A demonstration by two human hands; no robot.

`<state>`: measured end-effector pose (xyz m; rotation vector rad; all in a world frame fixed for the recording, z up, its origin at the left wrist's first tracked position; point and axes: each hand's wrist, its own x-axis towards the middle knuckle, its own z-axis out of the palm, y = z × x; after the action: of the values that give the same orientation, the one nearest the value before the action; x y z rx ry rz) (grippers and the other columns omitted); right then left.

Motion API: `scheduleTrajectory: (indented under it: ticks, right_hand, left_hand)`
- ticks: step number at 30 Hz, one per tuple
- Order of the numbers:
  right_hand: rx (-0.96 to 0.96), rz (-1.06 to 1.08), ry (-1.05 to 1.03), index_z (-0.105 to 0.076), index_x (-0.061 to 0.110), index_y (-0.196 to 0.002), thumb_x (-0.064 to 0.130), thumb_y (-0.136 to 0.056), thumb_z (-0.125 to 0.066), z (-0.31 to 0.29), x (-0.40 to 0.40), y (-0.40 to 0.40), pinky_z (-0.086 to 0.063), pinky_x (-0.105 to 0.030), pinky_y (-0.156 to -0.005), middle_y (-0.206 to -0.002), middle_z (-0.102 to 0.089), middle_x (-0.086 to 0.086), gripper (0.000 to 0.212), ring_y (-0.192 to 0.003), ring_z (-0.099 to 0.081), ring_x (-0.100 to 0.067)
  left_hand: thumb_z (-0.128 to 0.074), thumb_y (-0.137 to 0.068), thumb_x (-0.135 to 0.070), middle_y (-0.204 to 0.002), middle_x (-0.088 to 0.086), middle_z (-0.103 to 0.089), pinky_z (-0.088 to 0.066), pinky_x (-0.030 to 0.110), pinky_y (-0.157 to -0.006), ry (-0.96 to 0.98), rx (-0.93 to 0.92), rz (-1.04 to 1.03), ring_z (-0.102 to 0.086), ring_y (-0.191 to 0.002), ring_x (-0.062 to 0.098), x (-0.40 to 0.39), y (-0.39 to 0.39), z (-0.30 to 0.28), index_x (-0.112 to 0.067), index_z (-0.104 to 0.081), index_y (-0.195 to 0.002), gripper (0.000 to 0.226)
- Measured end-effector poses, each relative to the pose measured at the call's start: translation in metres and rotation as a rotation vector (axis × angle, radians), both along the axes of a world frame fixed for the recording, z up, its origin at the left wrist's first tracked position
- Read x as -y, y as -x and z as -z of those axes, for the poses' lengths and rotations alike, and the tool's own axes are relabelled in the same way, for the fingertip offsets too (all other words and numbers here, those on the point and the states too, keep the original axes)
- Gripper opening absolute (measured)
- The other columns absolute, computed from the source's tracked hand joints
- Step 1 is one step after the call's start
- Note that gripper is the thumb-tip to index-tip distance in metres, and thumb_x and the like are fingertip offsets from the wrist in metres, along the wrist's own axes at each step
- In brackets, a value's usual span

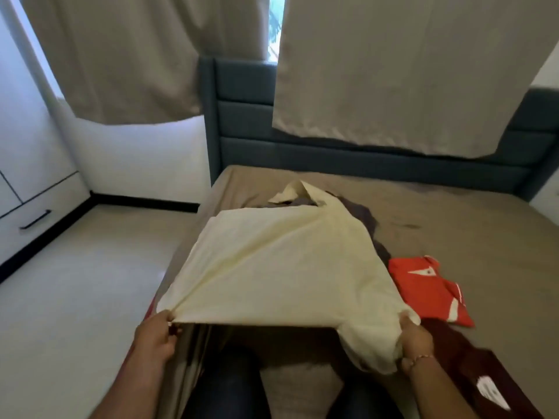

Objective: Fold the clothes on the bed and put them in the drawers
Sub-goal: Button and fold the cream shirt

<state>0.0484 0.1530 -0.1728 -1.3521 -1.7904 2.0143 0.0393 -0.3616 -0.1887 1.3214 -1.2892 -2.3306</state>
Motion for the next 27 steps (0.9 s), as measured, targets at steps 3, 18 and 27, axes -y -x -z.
scheduleTrajectory:
  ticks: [3,18,27]
  right_hand:
    - [0.127,-0.071,-0.086,-0.060,-0.003,-0.073,0.029,-0.102,-0.065,0.046,-0.004,-0.034,-0.050,-0.041,-0.063,-0.048,-0.058,-0.006,0.043,-0.043,-0.059,-0.019]
    - [0.098,-0.034,0.018,-0.066,0.005,-0.099,0.015,-0.099,-0.067,0.059,-0.001,-0.035,-0.053,-0.043,-0.077,-0.085,-0.063,-0.012,0.010,-0.074,-0.059,-0.031]
    - [-0.086,-0.202,0.261,-0.059,0.010,-0.139,0.033,-0.105,-0.055,-0.025,-0.018,0.034,-0.044,-0.052,-0.111,-0.127,-0.069,-0.011,0.041,-0.121,-0.062,-0.035]
  left_hand:
    - [-0.049,-0.094,0.009,-0.089,0.016,-0.061,-0.052,0.028,-0.044,0.070,0.140,0.038,-0.060,-0.071,0.028,0.009,-0.032,0.039,-0.005,-0.057,-0.118,0.028]
    - [-0.050,-0.103,-0.008,-0.078,0.013,-0.064,-0.050,0.024,-0.044,0.166,0.299,0.305,-0.063,-0.054,0.019,0.003,-0.065,0.048,-0.002,-0.059,-0.121,0.021]
    - [-0.046,-0.104,-0.009,-0.098,0.012,-0.071,-0.054,0.034,-0.078,-0.103,-0.161,0.040,-0.074,-0.072,0.019,0.006,-0.013,0.001,-0.019,-0.069,-0.113,0.026]
